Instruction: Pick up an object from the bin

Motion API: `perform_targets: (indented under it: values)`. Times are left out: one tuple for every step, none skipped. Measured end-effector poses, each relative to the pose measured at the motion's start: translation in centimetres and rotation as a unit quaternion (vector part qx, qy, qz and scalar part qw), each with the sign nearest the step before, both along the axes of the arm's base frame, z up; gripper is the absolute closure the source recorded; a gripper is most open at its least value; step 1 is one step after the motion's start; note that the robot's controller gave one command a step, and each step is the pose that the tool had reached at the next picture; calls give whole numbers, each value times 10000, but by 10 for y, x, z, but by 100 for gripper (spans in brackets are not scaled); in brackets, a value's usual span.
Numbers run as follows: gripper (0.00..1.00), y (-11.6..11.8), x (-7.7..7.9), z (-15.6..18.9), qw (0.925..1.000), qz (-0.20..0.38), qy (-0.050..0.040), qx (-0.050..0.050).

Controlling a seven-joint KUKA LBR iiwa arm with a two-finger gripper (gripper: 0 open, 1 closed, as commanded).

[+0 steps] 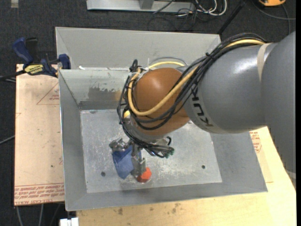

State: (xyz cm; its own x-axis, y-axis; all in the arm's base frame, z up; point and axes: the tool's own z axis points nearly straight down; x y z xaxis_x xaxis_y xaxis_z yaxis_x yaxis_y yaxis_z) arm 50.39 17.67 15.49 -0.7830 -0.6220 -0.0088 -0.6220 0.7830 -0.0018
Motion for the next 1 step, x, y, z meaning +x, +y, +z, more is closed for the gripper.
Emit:
perform_targets:
  values:
    - [100,1,1,7,10000,-12,26,-8]
